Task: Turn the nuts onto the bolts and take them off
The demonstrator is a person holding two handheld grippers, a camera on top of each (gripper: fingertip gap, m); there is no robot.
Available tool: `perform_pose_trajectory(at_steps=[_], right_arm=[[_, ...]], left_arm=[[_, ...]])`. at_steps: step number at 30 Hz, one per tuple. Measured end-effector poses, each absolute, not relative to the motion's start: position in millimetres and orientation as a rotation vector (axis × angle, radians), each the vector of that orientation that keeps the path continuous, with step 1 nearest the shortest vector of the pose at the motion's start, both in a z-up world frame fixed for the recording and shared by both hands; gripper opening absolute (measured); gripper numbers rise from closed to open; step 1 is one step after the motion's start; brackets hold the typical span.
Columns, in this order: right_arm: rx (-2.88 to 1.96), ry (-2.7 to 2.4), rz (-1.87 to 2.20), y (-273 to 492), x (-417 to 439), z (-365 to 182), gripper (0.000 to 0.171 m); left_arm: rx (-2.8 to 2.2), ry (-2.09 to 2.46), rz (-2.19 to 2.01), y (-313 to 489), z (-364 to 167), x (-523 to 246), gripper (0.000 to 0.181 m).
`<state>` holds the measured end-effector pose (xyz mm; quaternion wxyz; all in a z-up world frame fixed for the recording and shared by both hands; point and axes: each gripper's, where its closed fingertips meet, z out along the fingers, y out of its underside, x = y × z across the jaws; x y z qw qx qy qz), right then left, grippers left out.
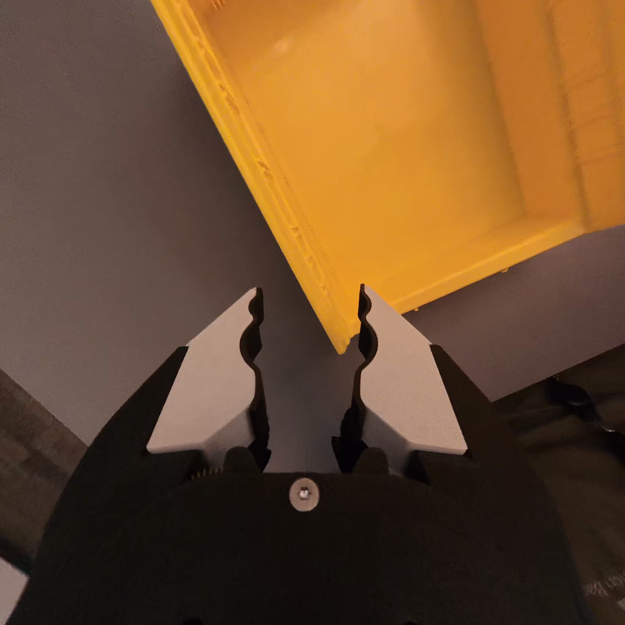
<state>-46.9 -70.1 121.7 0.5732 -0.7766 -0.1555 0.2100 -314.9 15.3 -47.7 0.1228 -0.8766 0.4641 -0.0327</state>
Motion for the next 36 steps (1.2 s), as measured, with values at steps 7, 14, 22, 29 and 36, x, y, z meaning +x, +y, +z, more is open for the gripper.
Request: perform_pose_trajectory(at_steps=[7, 14, 22, 29, 36], right_arm=[[-2.499, -0.172, 0.699, -0.6, -103.2, -15.4, 0.051], [-2.796, 0.193, 0.737, -17.6, -120.0, -74.0, 0.040], [-2.921, 0.302, 0.409, -10.1, -118.1, -114.8, 0.018], [-3.006, 0.343, 0.313, -4.1, -108.5, -122.4, 0.004], [-3.036, 0.210, 0.270, 16.3, -103.9, -94.2, 0.005]], left_arm=[[-2.368, 1.413, -0.169, -5.7, -19.2, -303.9, 0.054], [-2.267, 1.515, -0.186, -24.7, -11.9, -293.3, 0.053], [-2.275, 1.493, -0.178, -23.9, -11.4, -293.4, 0.052], [-2.252, 1.458, -0.215, -20.9, -3.4, -297.1, 0.046], [-2.221, 1.317, -0.284, -7.7, 16.6, -306.3, 0.040]])
